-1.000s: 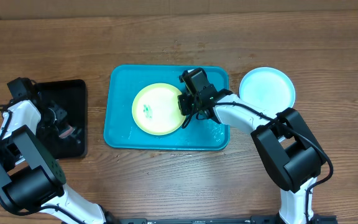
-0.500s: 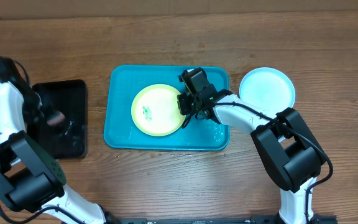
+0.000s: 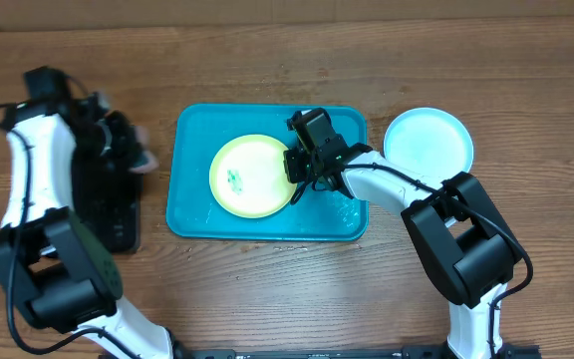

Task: Clean dirty plates on tray and stack at the side
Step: 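Scrub the yellow plate with the sponge in the left gripper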

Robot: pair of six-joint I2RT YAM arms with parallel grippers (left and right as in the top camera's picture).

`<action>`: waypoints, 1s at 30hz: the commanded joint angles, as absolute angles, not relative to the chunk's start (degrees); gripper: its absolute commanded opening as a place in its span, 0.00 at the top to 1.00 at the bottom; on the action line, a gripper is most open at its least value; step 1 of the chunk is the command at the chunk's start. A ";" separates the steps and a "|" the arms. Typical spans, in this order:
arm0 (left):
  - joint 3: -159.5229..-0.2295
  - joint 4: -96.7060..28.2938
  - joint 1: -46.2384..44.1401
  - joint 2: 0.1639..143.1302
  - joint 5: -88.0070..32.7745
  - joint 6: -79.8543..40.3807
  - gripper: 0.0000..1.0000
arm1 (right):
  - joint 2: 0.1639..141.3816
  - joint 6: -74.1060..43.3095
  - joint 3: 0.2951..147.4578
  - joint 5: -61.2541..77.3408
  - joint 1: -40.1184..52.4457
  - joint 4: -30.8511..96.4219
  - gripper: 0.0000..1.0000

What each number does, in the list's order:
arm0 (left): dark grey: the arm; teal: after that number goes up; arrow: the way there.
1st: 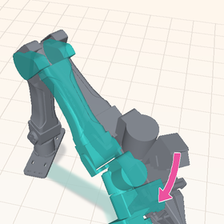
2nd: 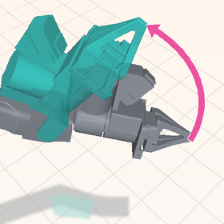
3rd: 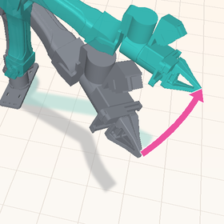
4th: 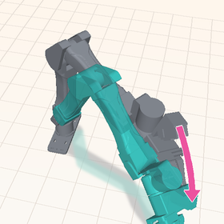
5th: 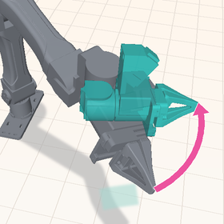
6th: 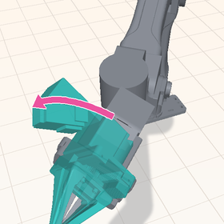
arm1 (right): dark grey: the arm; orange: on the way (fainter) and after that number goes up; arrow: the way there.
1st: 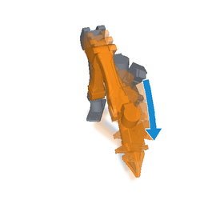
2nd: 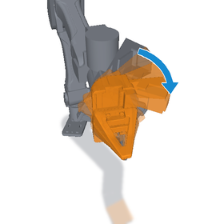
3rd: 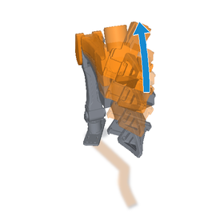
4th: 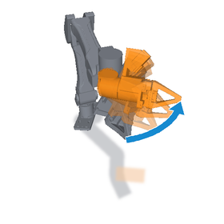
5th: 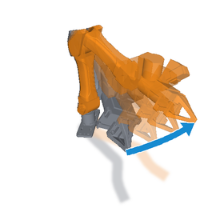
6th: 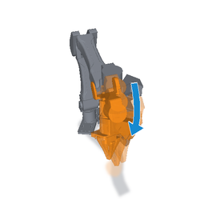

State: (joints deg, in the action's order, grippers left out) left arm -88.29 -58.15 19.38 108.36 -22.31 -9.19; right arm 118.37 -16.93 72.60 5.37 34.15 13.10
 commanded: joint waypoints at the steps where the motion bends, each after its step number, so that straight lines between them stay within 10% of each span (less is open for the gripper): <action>1: -86.06 -56.90 13.13 107.85 -26.39 -9.17 0.96 | 120.31 -18.09 72.12 8.10 34.46 13.52 0.96; 30: -68.60 -31.00 -15.05 108.75 -2.70 -34.30 0.96 | 120.31 -18.04 72.12 7.57 34.44 14.11 0.96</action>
